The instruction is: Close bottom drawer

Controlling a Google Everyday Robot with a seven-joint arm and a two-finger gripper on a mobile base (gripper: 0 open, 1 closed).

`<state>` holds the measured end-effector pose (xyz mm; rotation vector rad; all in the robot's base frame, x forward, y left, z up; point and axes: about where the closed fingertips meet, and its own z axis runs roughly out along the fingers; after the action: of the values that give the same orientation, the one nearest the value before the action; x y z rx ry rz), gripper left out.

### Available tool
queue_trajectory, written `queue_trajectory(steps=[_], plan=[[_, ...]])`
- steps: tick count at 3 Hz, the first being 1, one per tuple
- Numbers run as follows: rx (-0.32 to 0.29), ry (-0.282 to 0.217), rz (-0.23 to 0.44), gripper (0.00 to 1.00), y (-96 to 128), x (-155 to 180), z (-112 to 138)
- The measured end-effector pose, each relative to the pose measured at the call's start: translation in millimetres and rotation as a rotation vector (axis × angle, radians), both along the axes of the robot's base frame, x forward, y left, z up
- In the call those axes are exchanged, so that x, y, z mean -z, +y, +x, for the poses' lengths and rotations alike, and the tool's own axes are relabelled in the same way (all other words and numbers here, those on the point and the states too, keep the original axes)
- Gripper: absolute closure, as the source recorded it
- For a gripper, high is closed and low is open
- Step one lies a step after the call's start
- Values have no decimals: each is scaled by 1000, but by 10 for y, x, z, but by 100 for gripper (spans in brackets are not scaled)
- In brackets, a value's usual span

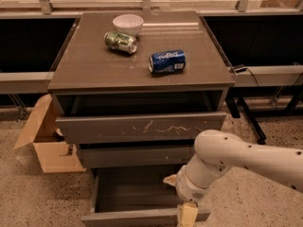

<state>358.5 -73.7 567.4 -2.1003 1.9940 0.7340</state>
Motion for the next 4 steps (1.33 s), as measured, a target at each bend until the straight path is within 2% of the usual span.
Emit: queue_trajectory(steps=[1,2,3,4], plan=[[45,54,36,0,-42,593,-28],[53,93,52,0,-22,797,-98],[53,93,52,0,-22,797,-98],[19,81,31,0,20,1112,-62]])
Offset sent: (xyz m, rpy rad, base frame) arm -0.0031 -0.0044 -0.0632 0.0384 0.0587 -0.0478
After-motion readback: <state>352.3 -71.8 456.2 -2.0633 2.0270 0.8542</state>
